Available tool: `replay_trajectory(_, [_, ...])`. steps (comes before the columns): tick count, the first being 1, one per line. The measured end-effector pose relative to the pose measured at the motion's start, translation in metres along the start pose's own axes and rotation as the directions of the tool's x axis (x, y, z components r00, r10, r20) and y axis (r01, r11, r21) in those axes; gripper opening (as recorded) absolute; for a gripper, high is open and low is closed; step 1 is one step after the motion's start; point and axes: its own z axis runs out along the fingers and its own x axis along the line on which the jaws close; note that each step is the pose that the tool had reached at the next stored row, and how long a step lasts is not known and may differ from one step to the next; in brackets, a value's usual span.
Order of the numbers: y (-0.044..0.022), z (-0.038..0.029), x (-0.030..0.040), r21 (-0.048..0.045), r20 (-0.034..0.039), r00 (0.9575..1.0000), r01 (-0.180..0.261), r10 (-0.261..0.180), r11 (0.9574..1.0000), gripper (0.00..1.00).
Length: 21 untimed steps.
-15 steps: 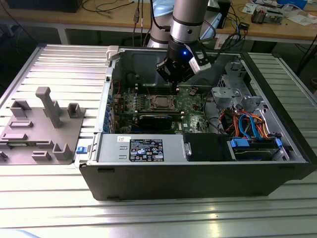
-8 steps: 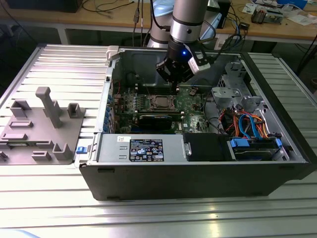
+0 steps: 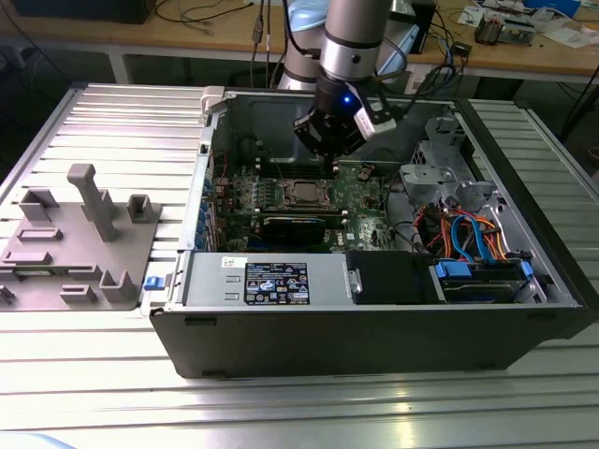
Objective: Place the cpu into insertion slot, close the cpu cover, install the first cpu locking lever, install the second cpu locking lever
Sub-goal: 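Install the first cpu locking lever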
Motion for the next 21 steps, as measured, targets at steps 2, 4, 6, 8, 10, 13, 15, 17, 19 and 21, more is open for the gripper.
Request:
replay_trajectory(2, [0.0,0.0,0.0022,0.0001,0.0014,1.0,0.0,0.0,1.0,0.11])
replay_trajectory(4, [0.0,-0.0006,0.005,0.0004,0.0037,1.0,0.0,0.0,1.0,0.11])
replay_trajectory(6, [0.0001,-0.0019,0.0059,0.0002,0.0049,1.0,0.0,0.0,1.0,0.11])
replay_trajectory(8, [0.0,-0.0037,0.0064,0.0003,0.0057,1.0,0.0,0.0,1.0,0.11])
replay_trajectory(10, [0.0001,-0.0053,0.0074,-0.0001,0.0066,1.0,0.0,0.0,1.0,0.11])
replay_trajectory(13, [0.0003,-0.0053,0.0146,-0.0045,0.0105,0.9999,0.0,0.0,1.0,0.11])
replay_trajectory(15, [0.0003,-0.0053,0.0194,-0.0042,0.0129,0.9999,0.0,0.0,1.0,0.11])
replay_trajectory(17, [0.0004,-0.0051,0.0239,-0.0041,0.0151,0.9999,0.0,0.0,1.0,0.11])
replay_trajectory(19, [0.0004,-0.005,0.0289,-0.004,0.0174,0.9998,0.0,0.0,1.0,0.11])
replay_trajectory(21, [0.0005,-0.0048,0.0334,-0.0041,0.0192,0.9998,0.0,0.0,1.0,0.11])
